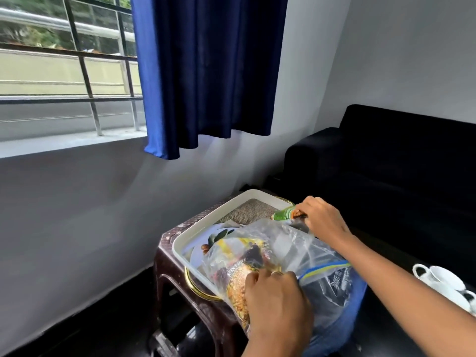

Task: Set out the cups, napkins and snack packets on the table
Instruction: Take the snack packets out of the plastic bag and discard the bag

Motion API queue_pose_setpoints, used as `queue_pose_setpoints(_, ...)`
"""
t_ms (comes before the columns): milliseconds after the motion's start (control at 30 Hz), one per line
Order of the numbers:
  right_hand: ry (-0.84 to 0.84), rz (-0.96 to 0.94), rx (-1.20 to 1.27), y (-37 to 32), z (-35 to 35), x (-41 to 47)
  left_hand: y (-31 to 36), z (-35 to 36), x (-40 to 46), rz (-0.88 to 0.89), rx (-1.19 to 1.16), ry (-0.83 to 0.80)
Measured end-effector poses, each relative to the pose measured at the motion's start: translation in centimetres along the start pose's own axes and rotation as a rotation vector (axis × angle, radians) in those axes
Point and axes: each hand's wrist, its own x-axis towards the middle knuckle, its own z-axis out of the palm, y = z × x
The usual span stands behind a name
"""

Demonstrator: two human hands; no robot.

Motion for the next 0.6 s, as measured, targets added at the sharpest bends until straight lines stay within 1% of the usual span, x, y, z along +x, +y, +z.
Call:
queue_pose_setpoints(67,-0.140,-0.104,-0.136,-0.1,1.5,-0.1,-0.1,0.0,0.0,0.007,0.026,-0.012)
queue_pose_setpoints(133,-0.228,-0.103,-0.189,0.0,2.4,-0.4,-0.1,0.0,0.0,0.014,0.031,-0.012)
queue_pose_setpoints(267,-0.302,-0.103,-0.231,0.8,2.2,-1.4,0.0,0.1,-0.2,0.014,0.014,-0.005)
queue_pose_setpoints(300,-0.299,-0.076,-0.202,0.8,1.7,-1.6,0.0,0.1,-0.1,0.008,0.012,0.000)
queue_pose_setpoints(333,-0.265,-0.025,-0.135,0.8,0.9,-2.0,0.0,0.2,-0.1,0.005,0.009,0.006)
queue_pose_setpoints(367,-0.193,0.042,-0.035,0.7,-0.1,-2.3,0.0,0.2,-0.1,0.004,0.004,0.017)
queue_pose_setpoints(467,0.167,0.210,0.275,0.2,-3.6,-4.2,0.0,0.2,-0.1,0.013,-0.032,0.051)
queue_pose_setpoints(500,0.276,0.228,0.334,-0.2,-4.8,-5.1,0.1,0.3,-0.1,0.019,-0.055,0.073)
queue_pose_setpoints(533,0.372,0.206,0.372,-0.5,-5.9,-6.2,0.1,0.3,-0.1,0.028,-0.079,0.096)
queue_pose_setpoints(600,0.503,0.109,0.452,-1.6,-7.5,-8.7,0.3,0.3,-0.3,0.042,-0.130,0.164)
